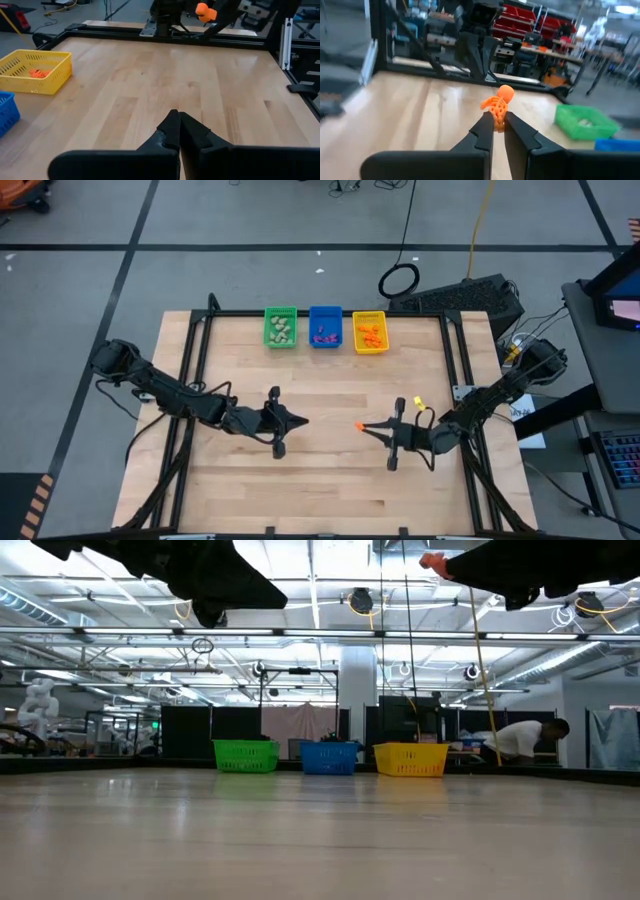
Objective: Sort Halloween decoration
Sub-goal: Put the orange skeleton toy into the yellow bin
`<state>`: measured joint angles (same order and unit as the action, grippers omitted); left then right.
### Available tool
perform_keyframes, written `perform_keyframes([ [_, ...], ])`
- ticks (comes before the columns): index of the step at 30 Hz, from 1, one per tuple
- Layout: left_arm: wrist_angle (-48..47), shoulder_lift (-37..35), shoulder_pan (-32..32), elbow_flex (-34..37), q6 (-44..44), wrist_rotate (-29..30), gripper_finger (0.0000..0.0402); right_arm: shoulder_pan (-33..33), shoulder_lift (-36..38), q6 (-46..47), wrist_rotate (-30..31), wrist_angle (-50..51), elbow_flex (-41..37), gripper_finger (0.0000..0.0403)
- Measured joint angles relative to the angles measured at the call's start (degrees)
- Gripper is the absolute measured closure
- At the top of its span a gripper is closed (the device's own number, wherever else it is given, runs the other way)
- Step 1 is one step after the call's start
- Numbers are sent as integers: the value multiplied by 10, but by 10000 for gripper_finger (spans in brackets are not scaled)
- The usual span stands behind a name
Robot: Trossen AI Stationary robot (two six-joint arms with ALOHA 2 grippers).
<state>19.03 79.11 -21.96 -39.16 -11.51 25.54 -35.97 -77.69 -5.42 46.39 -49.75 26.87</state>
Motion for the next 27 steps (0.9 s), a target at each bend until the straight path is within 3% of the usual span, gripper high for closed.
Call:
perform_keyframes([
  [10,0,0,0,0,-1,0,400,0,0,-211,0,77,0,385],
  [27,-1,0,0,0,-2,0,400,0,0,-318,1,103,0,385],
])
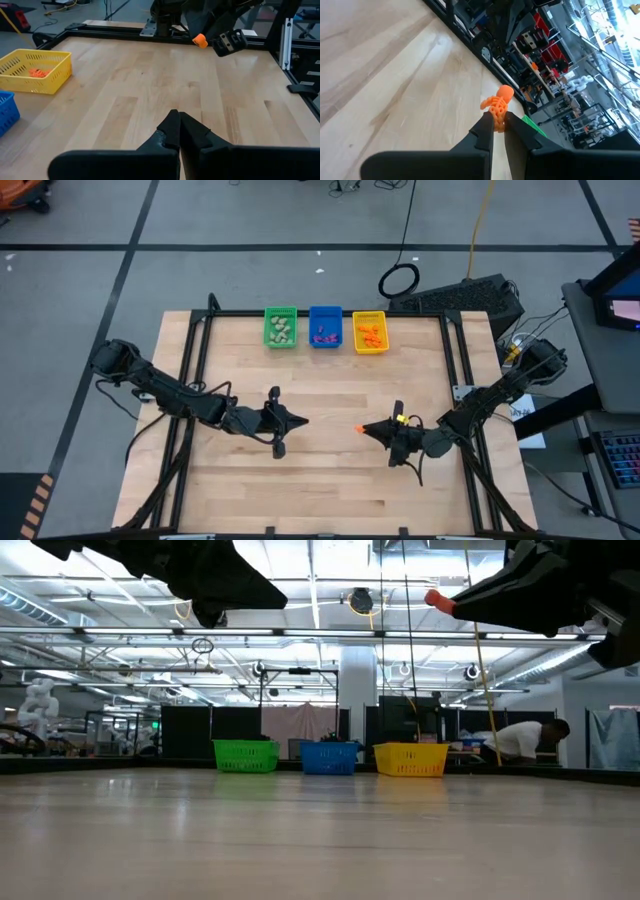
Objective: Sort Halloween decoration
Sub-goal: Put the orange skeleton toy into the yellow bin
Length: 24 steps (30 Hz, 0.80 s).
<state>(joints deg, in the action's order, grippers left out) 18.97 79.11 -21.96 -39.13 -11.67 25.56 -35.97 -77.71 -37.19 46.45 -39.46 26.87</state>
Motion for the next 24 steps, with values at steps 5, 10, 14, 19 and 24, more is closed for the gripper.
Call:
perform_keyframes([
  [5,0,0,0,0,0,0,400,0,0,-9,0,0,0,385],
  [10,0,0,0,0,-1,0,400,0,0,-10,0,-1,0,385],
  [14,0,0,0,0,-1,0,400,0,0,15,0,-1,0,385],
  [19,0,0,0,0,-2,0,400,0,0,95,0,-1,0,385],
  [24,0,0,0,0,-2,0,400,0,0,197,-1,-1,0,385],
])
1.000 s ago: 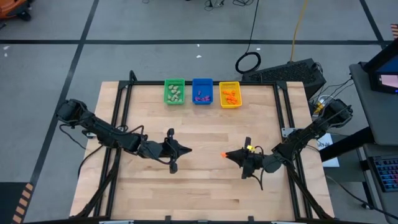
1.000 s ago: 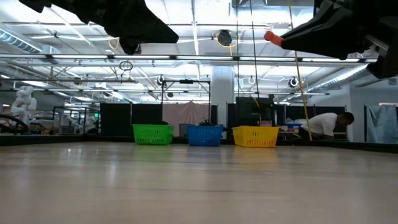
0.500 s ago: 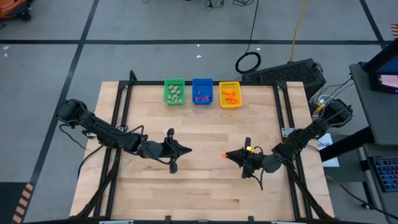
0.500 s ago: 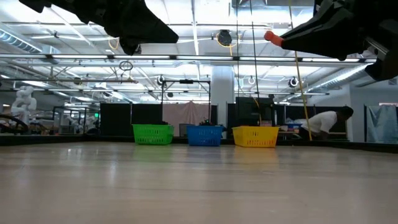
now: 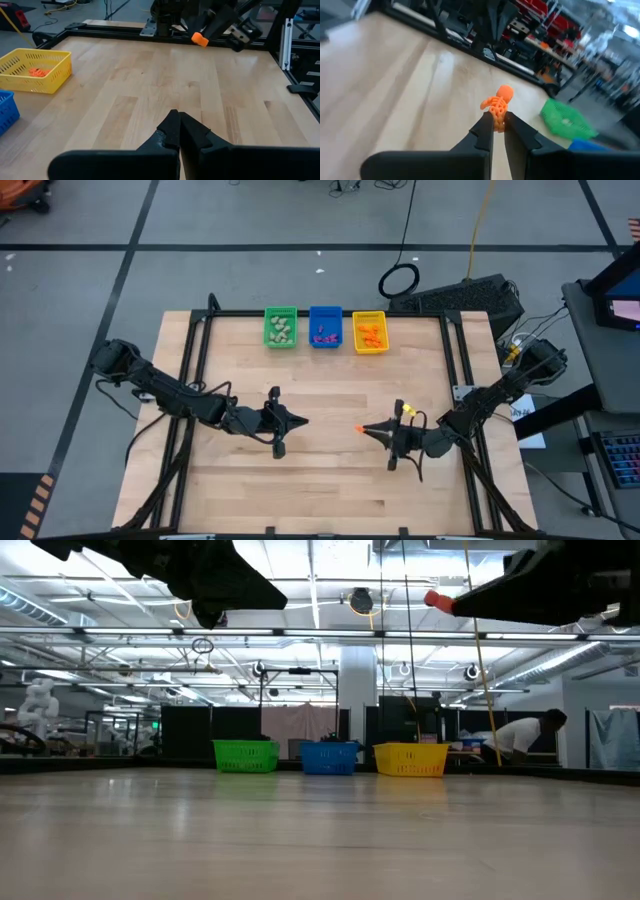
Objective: Sort Halloween decoration
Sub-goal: Put the orange skeleton toy into the yellow bin
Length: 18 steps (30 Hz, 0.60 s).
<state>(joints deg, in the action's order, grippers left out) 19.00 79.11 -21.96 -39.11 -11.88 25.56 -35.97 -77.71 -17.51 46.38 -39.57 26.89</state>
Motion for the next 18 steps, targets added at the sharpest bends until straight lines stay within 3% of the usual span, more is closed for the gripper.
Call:
perform_keyframes([
  [18,0,0,-2,0,0,0,400,0,0,404,-1,0,0,385],
])
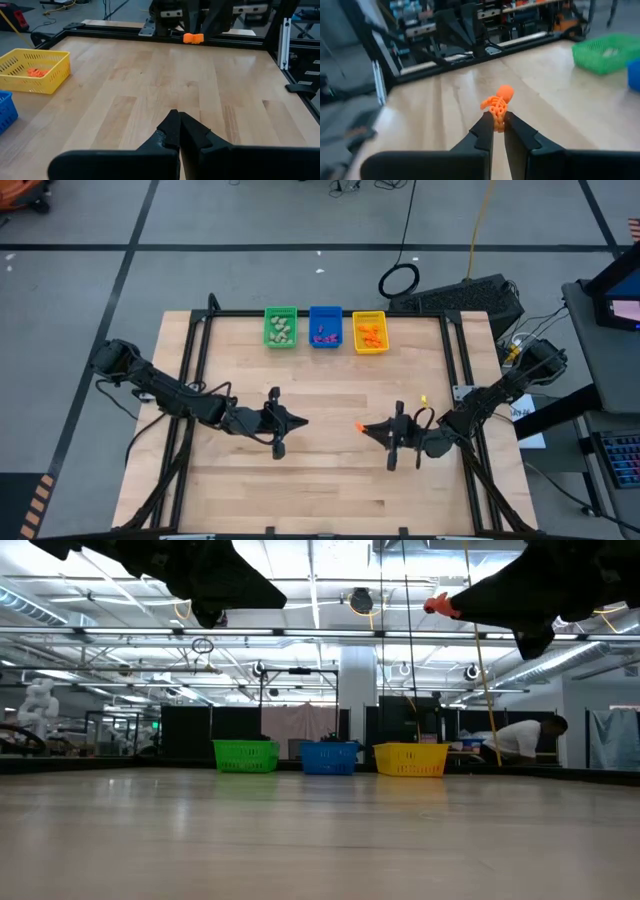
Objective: Sort Halloween decoration
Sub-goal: Put the orange skeleton toy into the yellow bin
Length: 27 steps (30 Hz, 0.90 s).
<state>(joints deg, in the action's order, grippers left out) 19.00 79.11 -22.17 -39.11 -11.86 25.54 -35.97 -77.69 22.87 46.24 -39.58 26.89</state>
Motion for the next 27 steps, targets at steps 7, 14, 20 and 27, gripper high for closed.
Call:
perform_keyframes([
  [7,0,0,0,0,0,0,400,0,0,194,0,0,0,385],
  [14,0,0,0,0,0,-1,400,0,0,223,0,0,0,385],
  [20,0,0,0,0,-9,-1,400,0,0,165,0,0,0,385],
  [27,0,0,0,0,-9,-4,400,0,0,96,0,0,0,385],
])
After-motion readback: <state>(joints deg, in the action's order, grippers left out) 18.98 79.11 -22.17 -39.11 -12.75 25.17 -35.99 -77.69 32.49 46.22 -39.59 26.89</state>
